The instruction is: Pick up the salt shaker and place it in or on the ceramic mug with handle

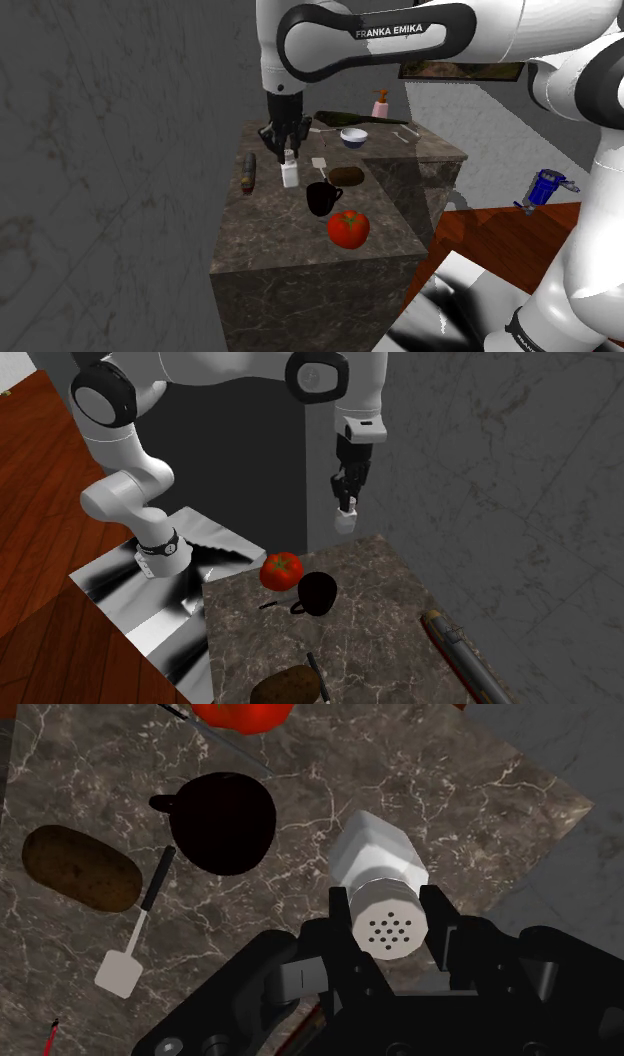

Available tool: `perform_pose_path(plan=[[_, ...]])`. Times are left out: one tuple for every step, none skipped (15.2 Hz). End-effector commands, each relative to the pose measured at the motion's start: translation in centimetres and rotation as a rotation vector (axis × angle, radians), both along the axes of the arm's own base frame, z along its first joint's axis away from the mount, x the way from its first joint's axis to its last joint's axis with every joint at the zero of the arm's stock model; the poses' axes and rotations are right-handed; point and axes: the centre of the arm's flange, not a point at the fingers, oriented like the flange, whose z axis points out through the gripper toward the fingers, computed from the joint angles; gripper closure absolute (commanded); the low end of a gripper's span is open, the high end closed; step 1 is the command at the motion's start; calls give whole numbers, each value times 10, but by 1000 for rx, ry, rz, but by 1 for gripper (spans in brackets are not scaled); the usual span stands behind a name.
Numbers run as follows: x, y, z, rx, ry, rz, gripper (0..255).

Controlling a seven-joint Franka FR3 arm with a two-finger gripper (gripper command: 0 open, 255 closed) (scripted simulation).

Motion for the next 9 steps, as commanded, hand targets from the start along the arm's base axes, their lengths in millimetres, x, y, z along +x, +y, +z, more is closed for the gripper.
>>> perform_pose_path(plan=[[-2,-23,3,0,0,1,255],[-1,-36,5,0,0,1,255],[-1,-49,7,0,0,1,255],[-1,-62,10,0,0,1,255],[0,-75,12,0,0,1,255],[0,-88,14,0,0,1,255],[1,-101,16,0,0,1,255],[1,-114,19,0,0,1,255],[2,-127,21,0,0,1,255]])
